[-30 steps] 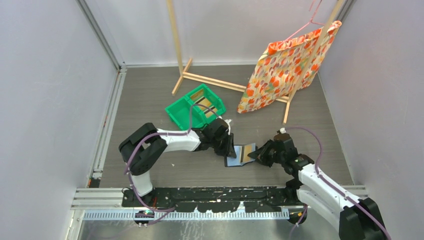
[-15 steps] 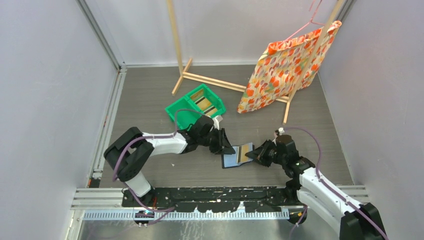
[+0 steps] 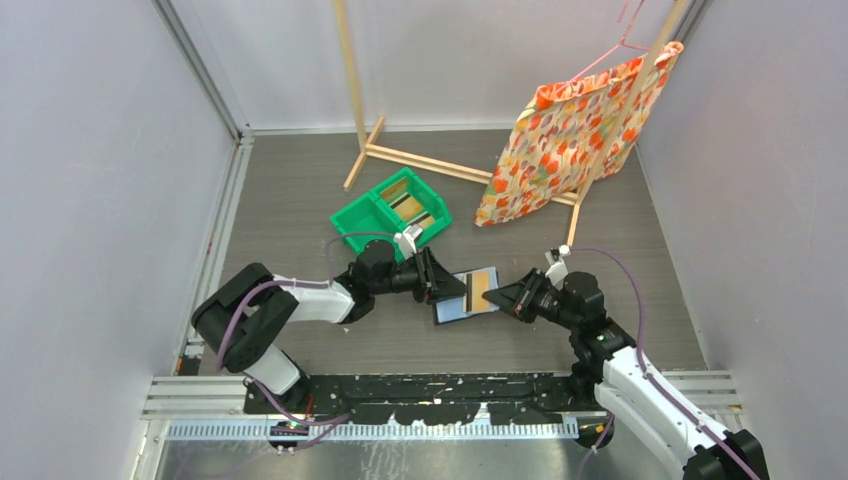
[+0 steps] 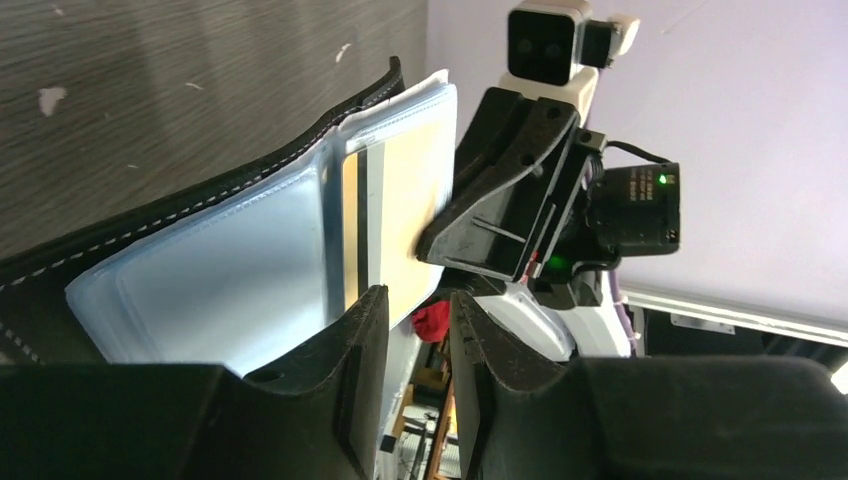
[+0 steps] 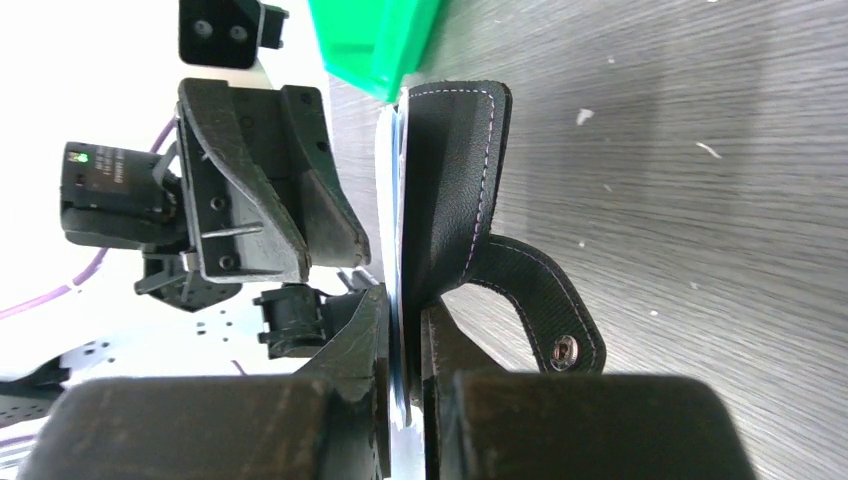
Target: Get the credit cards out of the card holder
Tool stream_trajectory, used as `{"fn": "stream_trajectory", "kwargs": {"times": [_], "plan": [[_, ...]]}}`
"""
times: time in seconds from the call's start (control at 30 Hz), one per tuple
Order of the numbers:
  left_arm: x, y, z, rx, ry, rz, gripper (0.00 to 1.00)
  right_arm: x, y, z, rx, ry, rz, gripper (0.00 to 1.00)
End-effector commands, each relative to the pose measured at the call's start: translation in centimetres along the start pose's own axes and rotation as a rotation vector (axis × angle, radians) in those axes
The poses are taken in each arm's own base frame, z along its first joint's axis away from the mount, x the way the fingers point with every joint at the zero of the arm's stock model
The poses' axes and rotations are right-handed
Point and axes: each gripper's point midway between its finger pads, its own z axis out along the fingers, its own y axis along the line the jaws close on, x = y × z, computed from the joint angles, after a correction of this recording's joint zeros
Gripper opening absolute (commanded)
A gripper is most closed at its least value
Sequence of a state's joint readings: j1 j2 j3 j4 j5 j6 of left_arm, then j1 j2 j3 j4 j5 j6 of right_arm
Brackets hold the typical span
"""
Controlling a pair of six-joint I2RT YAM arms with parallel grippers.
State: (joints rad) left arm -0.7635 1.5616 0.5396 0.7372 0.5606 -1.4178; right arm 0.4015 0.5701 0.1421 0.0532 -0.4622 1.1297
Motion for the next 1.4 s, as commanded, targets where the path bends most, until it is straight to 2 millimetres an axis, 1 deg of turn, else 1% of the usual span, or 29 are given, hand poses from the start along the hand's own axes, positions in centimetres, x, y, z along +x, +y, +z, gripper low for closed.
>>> {"fn": "stream_trajectory", "kwargs": {"times": [0.0,0.1,0.13,0.3,0.43,0.6,0.73,0.83,0.93,1.0,1.17,1.37], "plan": [[-0.4,-2.8,-0.6,0.150,-0.020,0.011,0.31,-0.5,4.0,0.0,-0.174,0.003,0.001,0.01],[-0.2,-3.4,-0.6,0.188,-0.002,0.008,0.31,-0.7,4.3,0.2,-0.184,0.003,0.002,0.01],[-0.2,-3.4,-0.5,0.187,-0.001,0.006,0.31,-0.7,4.5,0.2,-0.188,0.004,0.002,0.01],[-0.2,-2.3,-0.9,0.162,-0.035,-0.004,0.31,-0.9,5.2,0.2,-0.206,0.003,-0.005,0.01],[-0.3,-2.0,-1.5,0.139,-0.054,0.018,0.33,-0.8,5.2,0.1,-0.208,0.010,-0.005,0.01],[-0.6,-0.7,-1.8,0.059,-0.081,0.055,0.34,-0.8,5.5,-0.1,-0.221,0.007,0.001,0.01],[-0.3,-0.5,-1.7,0.051,-0.054,0.073,0.34,-0.8,5.7,-0.2,-0.233,0.008,0.010,0.01],[0.2,0.3,-1.5,0.032,-0.017,0.068,0.34,-0.7,5.8,-0.2,-0.238,0.010,0.016,0.01],[0.4,0.4,-1.5,0.049,-0.008,0.057,0.34,-0.8,6.0,-0.2,-0.245,0.011,0.016,0.01],[0.3,0.2,-1.5,0.072,-0.017,0.050,0.34,-0.8,5.9,-0.2,-0.243,0.011,0.020,0.01],[-0.1,-1.3,-1.2,0.170,-0.028,0.039,0.31,-0.7,5.8,-0.2,-0.247,0.015,0.027,0.01],[-0.4,-2.8,-0.7,0.268,-0.022,0.015,0.25,-0.6,5.9,-0.1,-0.252,0.023,0.029,0.01]]}}
